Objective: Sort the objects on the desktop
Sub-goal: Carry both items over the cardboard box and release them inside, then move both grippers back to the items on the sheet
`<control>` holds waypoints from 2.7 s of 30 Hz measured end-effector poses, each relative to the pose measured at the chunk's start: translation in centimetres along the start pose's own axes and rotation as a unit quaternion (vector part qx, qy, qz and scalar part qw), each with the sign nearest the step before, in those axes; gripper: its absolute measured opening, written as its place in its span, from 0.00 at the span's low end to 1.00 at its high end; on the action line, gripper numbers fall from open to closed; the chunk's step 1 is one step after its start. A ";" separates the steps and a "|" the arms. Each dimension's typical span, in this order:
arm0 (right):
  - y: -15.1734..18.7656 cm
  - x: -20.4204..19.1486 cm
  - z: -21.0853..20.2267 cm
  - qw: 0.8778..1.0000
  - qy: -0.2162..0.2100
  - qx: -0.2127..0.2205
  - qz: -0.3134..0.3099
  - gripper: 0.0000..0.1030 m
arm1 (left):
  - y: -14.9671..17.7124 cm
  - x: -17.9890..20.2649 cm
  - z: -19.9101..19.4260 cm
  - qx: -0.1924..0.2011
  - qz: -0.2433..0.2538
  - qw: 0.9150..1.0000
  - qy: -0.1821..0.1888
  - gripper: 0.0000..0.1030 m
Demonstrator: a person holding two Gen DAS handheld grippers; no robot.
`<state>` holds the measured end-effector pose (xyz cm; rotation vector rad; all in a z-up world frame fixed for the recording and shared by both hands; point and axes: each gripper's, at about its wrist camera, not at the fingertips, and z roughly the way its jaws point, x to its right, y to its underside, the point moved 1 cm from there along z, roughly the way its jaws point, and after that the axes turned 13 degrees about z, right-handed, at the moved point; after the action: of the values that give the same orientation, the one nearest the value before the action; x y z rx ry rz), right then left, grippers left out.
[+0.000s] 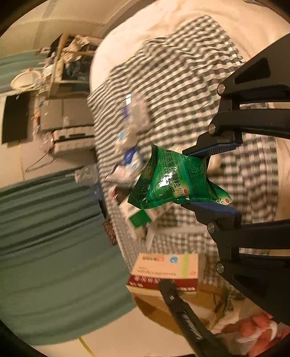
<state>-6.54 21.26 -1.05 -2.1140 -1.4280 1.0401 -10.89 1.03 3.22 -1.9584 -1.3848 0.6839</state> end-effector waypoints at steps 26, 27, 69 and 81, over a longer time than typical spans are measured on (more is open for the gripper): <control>2.5 -32.5 5.3 0.964 -0.175 -0.124 -0.159 0.37 | 0.4 -26.5 -6.8 -0.032 -0.045 0.996 -0.070 0.29; 3.1 -33.1 6.3 0.963 -0.171 -0.133 -0.161 0.37 | 0.9 -27.1 -6.4 -0.036 -0.049 0.996 -0.070 0.29; 2.9 1.2 2.7 0.999 0.038 0.001 0.003 0.86 | 8.3 -3.0 5.7 -0.090 0.017 0.993 -0.074 1.00; 3.5 3.9 11.4 0.996 0.067 -0.061 0.003 0.86 | 11.9 -7.0 12.7 -0.127 -0.051 0.984 -0.110 1.00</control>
<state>-12.12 22.34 -12.25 -2.2288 -1.4541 0.8149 -14.83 -6.03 -13.72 -2.0365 -1.7694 0.7212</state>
